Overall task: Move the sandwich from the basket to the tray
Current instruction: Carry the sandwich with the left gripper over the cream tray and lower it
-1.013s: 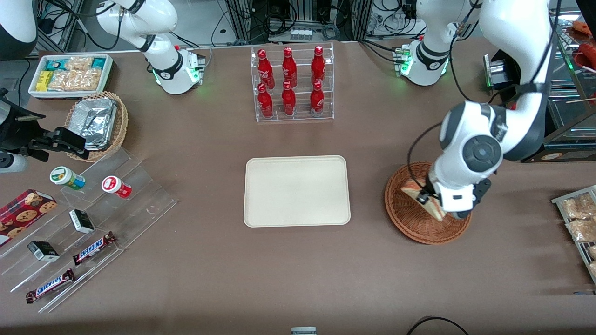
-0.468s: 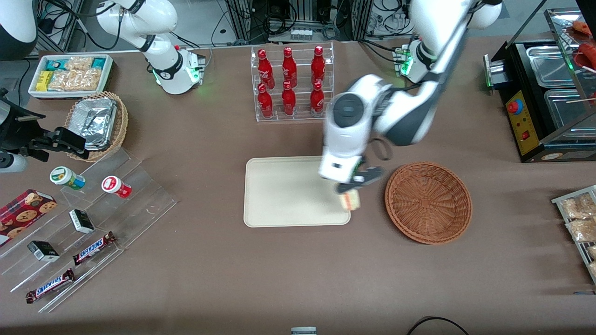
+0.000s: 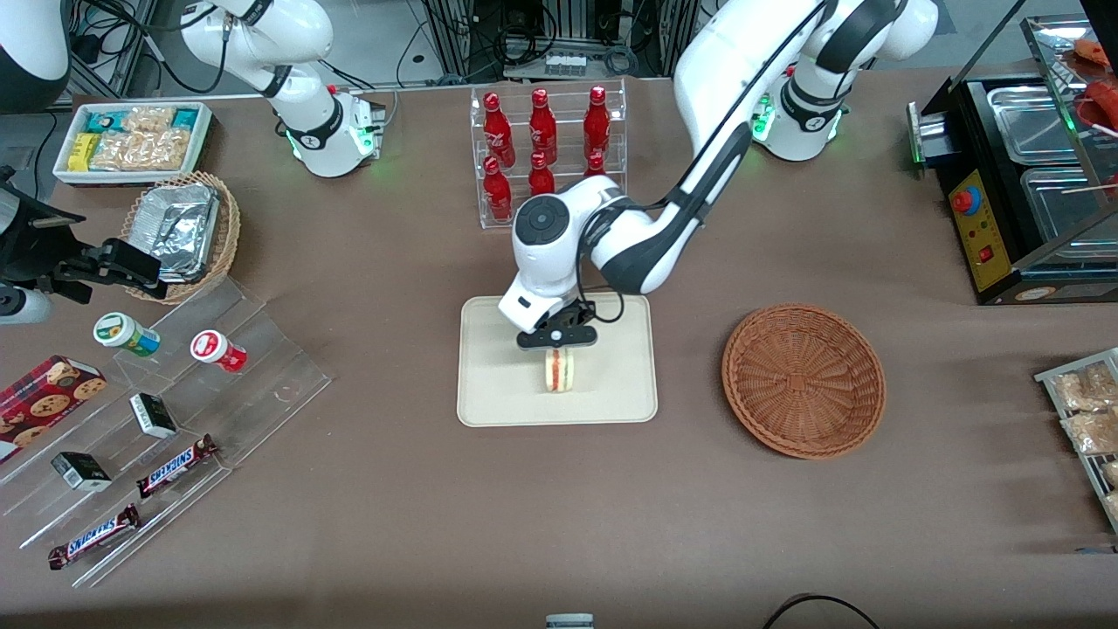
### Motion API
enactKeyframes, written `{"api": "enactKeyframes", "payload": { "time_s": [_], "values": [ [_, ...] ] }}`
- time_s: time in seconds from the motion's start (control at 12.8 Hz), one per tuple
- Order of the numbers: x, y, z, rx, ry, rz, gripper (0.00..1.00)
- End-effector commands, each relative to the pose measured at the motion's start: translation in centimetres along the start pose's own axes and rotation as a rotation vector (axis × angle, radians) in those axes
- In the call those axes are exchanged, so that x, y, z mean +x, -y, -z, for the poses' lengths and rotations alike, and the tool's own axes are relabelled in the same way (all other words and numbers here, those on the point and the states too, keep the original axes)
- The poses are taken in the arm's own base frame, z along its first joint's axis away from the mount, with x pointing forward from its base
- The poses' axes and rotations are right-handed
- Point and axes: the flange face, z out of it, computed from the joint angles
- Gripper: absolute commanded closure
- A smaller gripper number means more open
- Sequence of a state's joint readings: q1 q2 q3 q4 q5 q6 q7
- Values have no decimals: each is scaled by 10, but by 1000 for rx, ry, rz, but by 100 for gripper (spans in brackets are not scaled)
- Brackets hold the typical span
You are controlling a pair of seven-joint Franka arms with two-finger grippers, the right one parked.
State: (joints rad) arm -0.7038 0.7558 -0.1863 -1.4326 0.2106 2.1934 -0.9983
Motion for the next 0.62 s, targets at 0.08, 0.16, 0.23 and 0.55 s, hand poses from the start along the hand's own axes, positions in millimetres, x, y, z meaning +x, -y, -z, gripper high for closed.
{"api": "enactKeyframes", "payload": {
  "time_s": [0.08, 0.16, 0.23, 0.55],
  "values": [
    [1, -11, -15, -8, -27, -38, 76],
    [2, -11, -14, -7, -30, -34, 27],
    [4, -9, -11, -9, -34, -26, 1],
    [41, 27, 76, -8, -45, 76, 1]
  ]
}}
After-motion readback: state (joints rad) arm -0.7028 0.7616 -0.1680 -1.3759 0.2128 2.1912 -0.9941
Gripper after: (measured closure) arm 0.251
